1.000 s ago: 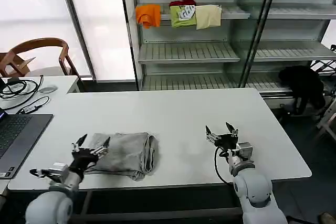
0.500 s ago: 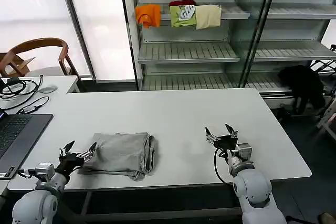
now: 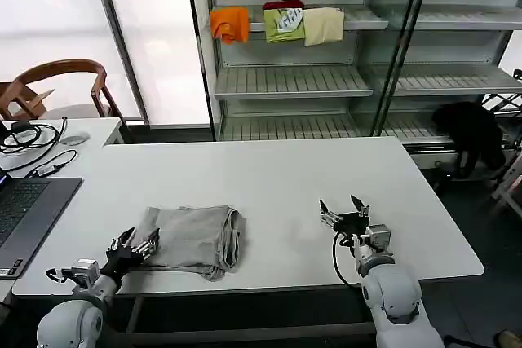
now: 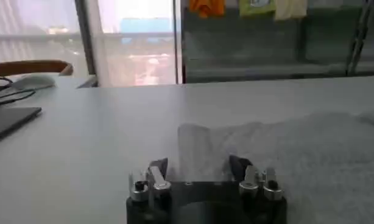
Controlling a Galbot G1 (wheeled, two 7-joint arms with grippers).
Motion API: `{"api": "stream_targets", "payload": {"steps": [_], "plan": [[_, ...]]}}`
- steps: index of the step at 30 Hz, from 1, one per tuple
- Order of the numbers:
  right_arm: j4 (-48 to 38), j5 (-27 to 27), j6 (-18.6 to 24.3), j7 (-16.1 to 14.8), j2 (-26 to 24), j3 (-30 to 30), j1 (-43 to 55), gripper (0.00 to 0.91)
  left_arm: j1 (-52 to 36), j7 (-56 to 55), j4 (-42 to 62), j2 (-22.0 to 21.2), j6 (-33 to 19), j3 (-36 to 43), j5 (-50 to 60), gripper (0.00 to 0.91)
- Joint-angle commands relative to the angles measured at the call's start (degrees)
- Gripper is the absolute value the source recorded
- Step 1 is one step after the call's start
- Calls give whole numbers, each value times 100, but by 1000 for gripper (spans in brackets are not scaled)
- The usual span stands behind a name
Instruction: Fold and organize the clothes.
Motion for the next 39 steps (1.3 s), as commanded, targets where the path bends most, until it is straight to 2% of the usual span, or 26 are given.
{"api": "stream_targets", "payload": {"steps": [1,12,14,17,18,20,23,29,33,39], "plan": [[2,1,1,15,5,0,-4,907,5,15,-4,-84,303,63,-555,20],[39,-3,1,48,-5,8,-49,907,-72,-249,-93,-271,363,56,-1166,10],[37,-1,1,52,-15,9,-48,907,-64,-186,-158,-236,127,-68,-718,10],[28,3,3,56,-39,7,-40,907,-125,68,-333,-28,-191,-515,526,10],[26,7,7,59,-49,5,-36,907,-151,175,-377,132,-223,-794,718,10],[14,20,15,56,-52,2,-26,907,-206,392,-433,810,-282,-1296,1292,10],[-50,34,57,55,-36,-39,2,907,-297,673,-363,1860,-296,-2027,1515,10],[-234,22,122,51,111,-184,114,907,-272,1011,-282,3144,-82,-2610,1192,20],[-311,-2,141,48,200,-251,146,907,-386,1055,-449,3245,102,-2342,1054,20],[-332,-8,209,35,138,-212,2,907,-544,976,-786,2574,314,-1372,1397,20]]}}
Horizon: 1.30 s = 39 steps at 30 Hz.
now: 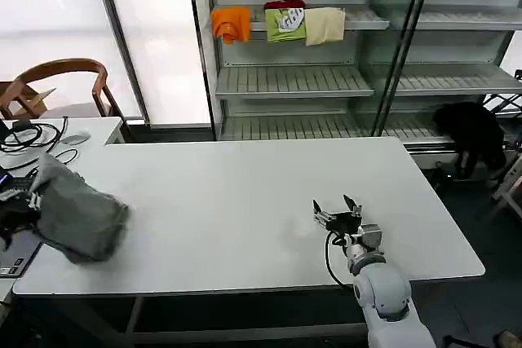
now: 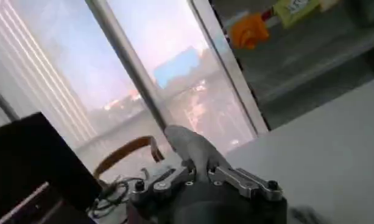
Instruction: Fold and organize the clothes.
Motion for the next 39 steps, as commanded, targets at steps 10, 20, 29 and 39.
{"api": "stream_targets", "payload": {"steps": [10,20,29,39], "plan": [[-103,88,206,17,-233,192,-294,907,166,-225,-732,-2892,158,2940,2362,30],[-90,144,221,28,-314,288,-341,907,-569,-1206,-72,-3835,334,4318,1432,30],[286,290,40,-145,-368,355,-365,907,-1699,-1922,1197,-4174,-95,4758,535,30],[530,282,-122,-160,-207,244,-370,907,-2416,-2870,2197,-4238,-380,5142,427,907]]}}
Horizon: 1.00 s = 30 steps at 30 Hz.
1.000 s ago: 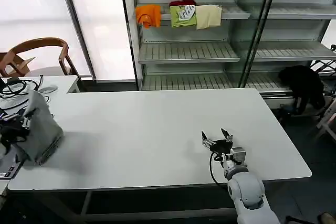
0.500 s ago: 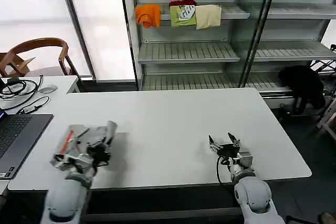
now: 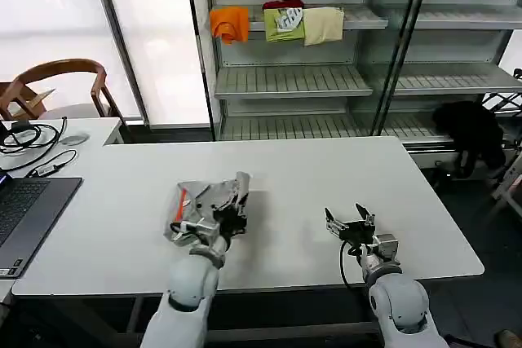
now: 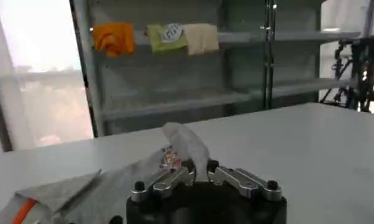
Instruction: Fold and organize the clothes.
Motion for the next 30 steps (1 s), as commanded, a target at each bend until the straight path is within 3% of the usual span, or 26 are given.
{"api": "stream_targets", "payload": {"steps": [1,10,13,14,15,21,22,23,25,30], "plan": [[229,78,-109,-79,90,-74,13,907,-987,-1186,1170,-413,-268,641,-440,907],[-25,781,-263,-159,669,-467,420,907,-1046,-1332,262,-186,-32,366,-1360,907],[-236,1645,-658,-45,1009,-625,670,907,-1076,-1340,-50,68,-24,175,-1454,907],[-313,2175,-803,44,1176,-660,736,907,-1054,-1314,-149,273,-23,68,-1499,907],[-351,2297,-811,80,1225,-675,763,907,-1037,-1302,-231,383,-25,10,-1502,907],[-785,2208,-808,216,1358,-1020,773,907,-641,-1102,-605,1043,-24,-649,-1663,907],[-833,2178,-809,259,1357,-1049,771,826,-604,-1066,-630,1085,-26,-735,-1678,907],[-943,2158,-806,333,1381,-1092,785,453,-526,-1021,-660,1133,-22,-854,-1696,907],[-1034,2118,-804,369,1421,-1085,802,0,-436,-972,-686,1166,-18,-995,-1709,907],[-1047,2144,-798,526,1467,-1041,846,0,-206,-890,-732,1180,4,-1184,-1762,907]]}}
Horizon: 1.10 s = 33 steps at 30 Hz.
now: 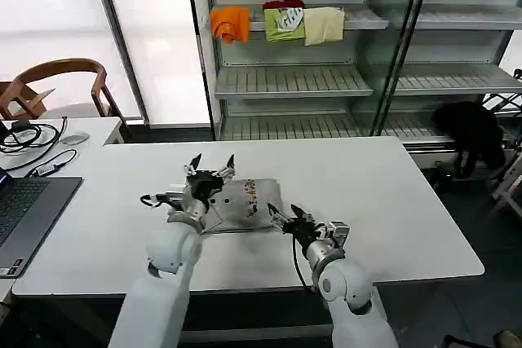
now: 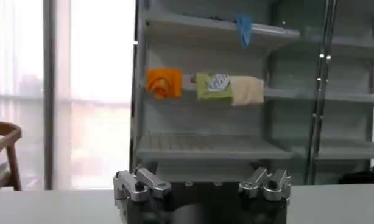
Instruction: Fold and organize the clothes.
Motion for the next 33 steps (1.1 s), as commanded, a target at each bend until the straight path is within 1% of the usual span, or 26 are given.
{"api": "stream_targets", "payload": {"steps": [1,5,13,16,20,23,27,31,32,33], "plan": [[-395,465,-163,346,307,-228,178,0,436,129,-356,468,25,-747,-246,907],[-344,488,-166,472,255,-210,144,0,519,157,-352,455,23,-839,-253,907],[-287,455,-171,625,169,-216,50,0,645,216,-341,458,7,-981,-263,907],[-206,510,-167,768,122,-137,25,0,719,230,-349,480,-4,-1035,-266,907],[49,637,-168,905,-70,-32,-33,0,820,274,-373,490,-22,-1101,-268,907],[217,714,-170,931,-279,46,-119,0,857,292,-383,484,-28,-1107,-267,907],[381,778,-172,893,-579,150,-268,0,873,309,-380,445,-50,-1093,-258,907],[554,706,-171,826,-762,163,-417,0,900,344,-390,411,-54,-1072,-247,907],[625,475,-167,714,-787,152,-476,71,914,377,-396,402,-56,-1070,-242,907],[659,121,-161,607,-781,127,-519,907,924,397,-401,396,-62,-1067,-237,907]]}}
